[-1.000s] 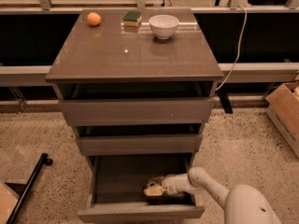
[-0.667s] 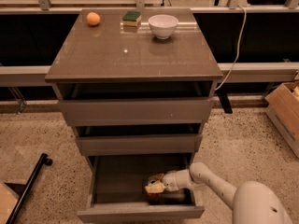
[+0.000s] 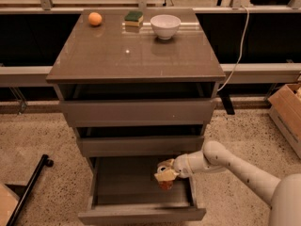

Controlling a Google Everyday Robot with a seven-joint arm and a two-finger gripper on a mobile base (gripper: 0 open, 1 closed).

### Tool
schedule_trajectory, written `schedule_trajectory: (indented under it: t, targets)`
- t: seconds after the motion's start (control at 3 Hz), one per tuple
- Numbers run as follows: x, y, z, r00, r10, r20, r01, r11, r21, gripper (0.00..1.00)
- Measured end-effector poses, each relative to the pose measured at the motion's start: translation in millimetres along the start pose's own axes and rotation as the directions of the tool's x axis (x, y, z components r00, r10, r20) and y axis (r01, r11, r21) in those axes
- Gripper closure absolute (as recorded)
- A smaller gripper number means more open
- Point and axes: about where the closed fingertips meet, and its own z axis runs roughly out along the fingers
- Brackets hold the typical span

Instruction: Pick coke can from bottom drawer and place on counter

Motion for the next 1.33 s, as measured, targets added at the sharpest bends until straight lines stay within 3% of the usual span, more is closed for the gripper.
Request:
schedule_trajectory:
  t: [0.33,0.67,1.0,1.33]
  targets:
    - [-30,36,-51,0.999,0.026,-0.045,-0.024,0.9986,0.046,1.00]
    - [-55,86,-72,0.983,0.070,-0.168,-0.054,0.9937,0.098,1.00]
    - [-87,116,-83,0.946,0.083,-0.312,-0.029,0.9843,0.174,1.00]
    - [-151,135,-112,0.908,0.010,-0.419,0.118,0.9537,0.277,1.00]
